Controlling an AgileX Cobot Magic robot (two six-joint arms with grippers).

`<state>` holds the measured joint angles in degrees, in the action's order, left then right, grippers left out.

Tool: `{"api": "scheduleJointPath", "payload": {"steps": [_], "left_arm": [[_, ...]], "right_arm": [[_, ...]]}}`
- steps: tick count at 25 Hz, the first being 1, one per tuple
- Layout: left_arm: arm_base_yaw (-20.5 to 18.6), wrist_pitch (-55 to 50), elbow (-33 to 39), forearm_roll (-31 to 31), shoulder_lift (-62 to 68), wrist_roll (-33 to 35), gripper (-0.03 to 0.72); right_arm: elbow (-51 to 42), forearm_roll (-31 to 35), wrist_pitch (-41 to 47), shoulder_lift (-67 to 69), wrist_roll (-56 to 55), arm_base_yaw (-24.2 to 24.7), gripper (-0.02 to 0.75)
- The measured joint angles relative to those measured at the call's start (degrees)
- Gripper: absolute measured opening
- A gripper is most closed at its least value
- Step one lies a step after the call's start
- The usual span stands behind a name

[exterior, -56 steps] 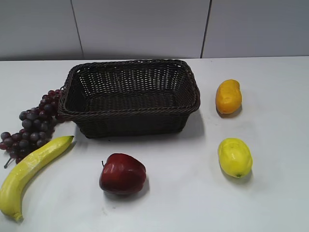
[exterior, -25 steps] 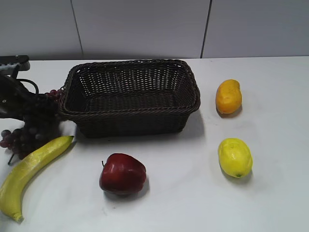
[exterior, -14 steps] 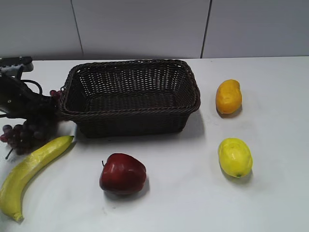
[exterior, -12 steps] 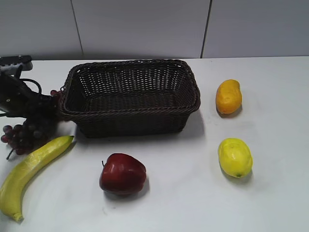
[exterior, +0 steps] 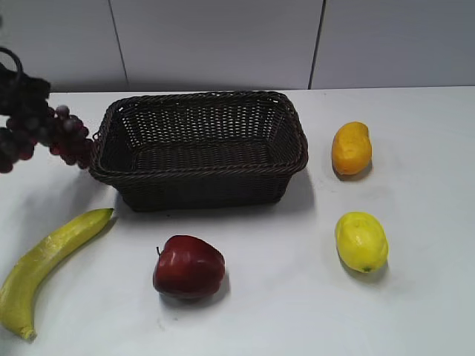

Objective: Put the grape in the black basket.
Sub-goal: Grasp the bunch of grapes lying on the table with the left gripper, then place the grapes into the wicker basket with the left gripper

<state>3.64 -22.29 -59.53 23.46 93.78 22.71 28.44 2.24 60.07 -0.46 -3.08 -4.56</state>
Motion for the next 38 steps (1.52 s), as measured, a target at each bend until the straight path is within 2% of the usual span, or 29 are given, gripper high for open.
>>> {"api": "scheduleJointPath", "payload": {"steps": [4, 9, 12, 16, 20, 25, 31, 35, 36, 38], "left_arm": [[0.1, 0.8, -0.6, 0.6, -7.9, -0.1, 0.268], [1.5, 1.7, -5.8, 5.6, -15.0, -0.1, 0.261], [4.2, 2.2, -9.5, 7.6, -16.2, -0.1, 0.261], [9.8, 3.4, -11.1, 8.6, -16.1, -0.1, 0.260], [15.1, 3.9, -11.4, 8.7, -13.5, -0.1, 0.258], [19.5, 3.9, -11.5, 9.0, -5.8, -0.1, 0.255], [22.0, 4.4, -11.5, 9.0, 5.0, -0.1, 0.254], [22.2, 5.1, -11.5, 9.0, 10.8, -0.1, 0.252], [22.2, 5.1, -11.5, 9.0, 11.9, -0.1, 0.270], [22.2, 5.1, -11.5, 9.0, 13.2, -0.1, 0.401]], "right_arm": [[0.0, 0.0, -0.1, 0.0, 0.0, 0.0, 0.593], [0.0, 0.0, -0.1, 0.0, 0.0, 0.0, 0.593], [0.0, 0.0, -0.1, 0.0, 0.0, 0.0, 0.593], [0.0, 0.0, -0.1, 0.0, 0.0, 0.0, 0.593], [0.0, 0.0, 0.0, 0.0, 0.0, 0.0, 0.593], [0.0, 0.0, 0.0, 0.0, 0.0, 0.0, 0.593], [0.0, 0.0, 0.0, 0.0, 0.0, 0.0, 0.593], [0.0, 0.0, 0.0, 0.0, 0.0, 0.0, 0.593], [0.0, 0.0, 0.0, 0.0, 0.0, 0.0, 0.593], [0.0, 0.0, 0.0, 0.0, 0.0, 0.0, 0.593]]}}
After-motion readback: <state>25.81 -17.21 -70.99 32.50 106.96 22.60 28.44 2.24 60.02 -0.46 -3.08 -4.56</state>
